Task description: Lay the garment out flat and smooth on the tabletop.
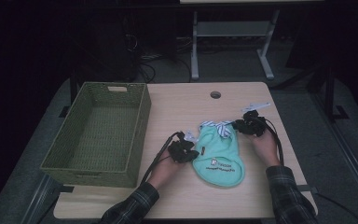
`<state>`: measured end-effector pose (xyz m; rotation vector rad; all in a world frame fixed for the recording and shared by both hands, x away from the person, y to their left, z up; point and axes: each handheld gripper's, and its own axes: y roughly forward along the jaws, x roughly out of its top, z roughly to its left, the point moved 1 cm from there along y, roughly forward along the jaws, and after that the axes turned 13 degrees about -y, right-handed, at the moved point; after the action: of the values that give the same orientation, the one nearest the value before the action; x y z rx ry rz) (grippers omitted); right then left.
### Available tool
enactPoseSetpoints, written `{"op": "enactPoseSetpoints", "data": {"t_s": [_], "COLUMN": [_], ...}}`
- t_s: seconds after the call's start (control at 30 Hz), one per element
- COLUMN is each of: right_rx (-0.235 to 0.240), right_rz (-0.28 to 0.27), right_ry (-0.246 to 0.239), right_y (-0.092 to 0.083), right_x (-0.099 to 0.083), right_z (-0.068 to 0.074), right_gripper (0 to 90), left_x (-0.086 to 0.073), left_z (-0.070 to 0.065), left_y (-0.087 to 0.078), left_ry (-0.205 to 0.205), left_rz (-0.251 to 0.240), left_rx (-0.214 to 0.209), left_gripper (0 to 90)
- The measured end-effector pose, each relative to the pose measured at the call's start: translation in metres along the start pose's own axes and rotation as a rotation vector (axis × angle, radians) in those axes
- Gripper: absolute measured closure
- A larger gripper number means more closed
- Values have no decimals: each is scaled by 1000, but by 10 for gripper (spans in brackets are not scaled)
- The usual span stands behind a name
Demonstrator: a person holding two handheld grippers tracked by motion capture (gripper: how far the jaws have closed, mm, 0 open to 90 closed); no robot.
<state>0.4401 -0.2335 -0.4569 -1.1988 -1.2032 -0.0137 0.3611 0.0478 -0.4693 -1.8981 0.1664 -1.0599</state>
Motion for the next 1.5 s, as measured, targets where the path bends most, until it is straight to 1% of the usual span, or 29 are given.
{"op": "enactPoseSetpoints", "data": {"t_s": [0.1,0.13,0.17,0.23,0.27,0.3,0.37,0.43,0.47,0.5,0.53,0.6,0.63,0.67,0.7,0.77,0.8,0.87,1.03,1.1,1.17,1.3,1.33,1.4,1.43,1.47,1.5], "right_rx": [51,63,72,93,98,103,120,138,150,154,158,182,182,188,193,193,192,194,202,211,219,230,233,239,239,240,240], "right_rz": [-35,-43,-47,-59,-58,-60,-66,-60,-59,-50,-33,-8,13,29,36,44,58,52,54,56,52,48,48,50,59,57,59], "right_ry": [22,14,22,5,-4,-5,-22,-28,-36,-45,-52,-60,-69,-74,-81,-90,-96,-105,-129,-132,-151,-163,-158,-166,-169,-170,-180], "right_y": [-18,-23,-29,-37,-40,-42,-46,-48,-48,-48,-48,-47,-46,-46,-45,-44,-44,-44,-43,-43,-44,-45,-45,-46,-47,-47,-47], "right_x": [-2,-4,-6,-12,-15,-18,-24,-28,-30,-32,-36,-42,-44,-46,-48,-50,-51,-52,-49,-49,-49,-49,-49,-48,-48,-47,-47], "right_z": [9,12,17,25,29,33,41,47,51,55,59,65,68,71,74,77,79,81,89,93,97,105,107,109,110,112,113], "right_gripper": [700,700,707,708,714,728,756,793,816,844,868,895,898,898,898,899,899,899,898,898,898,898,898,898,898,898,898], "left_x": [0,0,0,0,-1,-1,-1,-1,0,0,0,0,0,-1,-1,-2,-3,-5,-11,-14,-17,-24,-26,-30,-31,-33,-35], "left_z": [0,0,1,1,1,1,2,2,3,4,4,4,3,2,1,-2,-4,-6,-9,-10,-10,-13,-13,-15,-15,-16,-17], "left_y": [0,0,0,0,0,0,0,0,0,0,0,0,0,-1,-1,-3,-3,-6,-11,-13,-16,-22,-24,-26,-27,-29,-30], "left_ry": [-3,-5,-3,-3,-9,-11,-10,-22,-14,-15,-16,-12,-10,2,2,18,21,31,39,37,40,40,40,33,32,35,32], "left_rz": [0,-1,-1,-1,-6,-8,-7,-11,-3,-1,-1,0,-2,3,6,13,16,28,39,45,55,64,69,69,70,73,74], "left_rx": [-1,-2,-1,-2,-5,-7,-12,-19,-22,-27,-30,-29,-26,-16,-13,-2,2,7,7,1,1,-5,-7,-14,-18,-19,-21], "left_gripper": [898,897,897,897,897,897,897,897,896,896,896,896,896,896,895,895,895,894,891,890,890,888,886,884,884,884,884]}}
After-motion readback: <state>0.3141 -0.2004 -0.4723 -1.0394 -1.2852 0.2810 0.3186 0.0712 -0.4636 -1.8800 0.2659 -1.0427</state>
